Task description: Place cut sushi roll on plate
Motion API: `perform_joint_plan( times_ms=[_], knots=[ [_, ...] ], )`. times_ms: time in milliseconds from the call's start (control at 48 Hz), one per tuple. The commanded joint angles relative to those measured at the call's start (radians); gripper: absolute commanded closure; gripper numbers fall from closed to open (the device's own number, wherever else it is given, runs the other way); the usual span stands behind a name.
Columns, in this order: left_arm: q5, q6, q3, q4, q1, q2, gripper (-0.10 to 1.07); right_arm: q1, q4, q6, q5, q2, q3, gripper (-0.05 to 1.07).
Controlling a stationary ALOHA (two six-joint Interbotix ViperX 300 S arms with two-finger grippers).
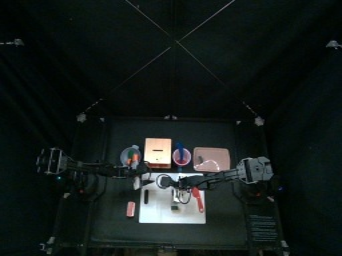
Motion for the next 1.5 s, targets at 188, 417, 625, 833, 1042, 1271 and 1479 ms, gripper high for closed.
perform_joint_plan(
  times_ms=[188, 417, 625, 833, 1042, 1271, 1479],
  knots=[
    [-0.003, 0.002, -0.008, 0.0, 0.005, -0.005, 0.07, -0.129, -0.055, 0.149, 0.074, -0.383, 0.227, 0.41],
    [-0.003, 0.0, 0.006, -0.002, 0.006, -0.003, 0.07, -0.396, -0.19, 0.339, 0.035, -0.571, 0.482, 0.41],
    [-0.003, 0.002, 0.008, -0.002, 0.008, -0.003, 0.07, -0.549, -0.233, 0.469, -0.121, -0.463, 0.541, 0.41],
    [-0.003, 0.0, 0.006, -0.002, 0.009, -0.005, 0.07, -0.581, -0.227, 0.469, -0.152, -0.328, 0.506, 0.25],
    [-0.003, 0.002, -0.003, -0.003, 0.009, -0.005, 0.07, -0.555, -0.216, 0.471, -0.066, -0.453, 0.499, 0.11],
    [-0.003, -0.002, -0.014, -0.003, 0.006, -0.003, 0.07, -0.268, -0.193, 0.459, -0.021, -0.6, 0.471, 0.11],
    [-0.002, 0.0, -0.028, -0.003, 0.006, -0.003, 0.07, 0.008, -0.216, 0.451, 0.034, -0.365, 0.293, 0.11]
  ],
)
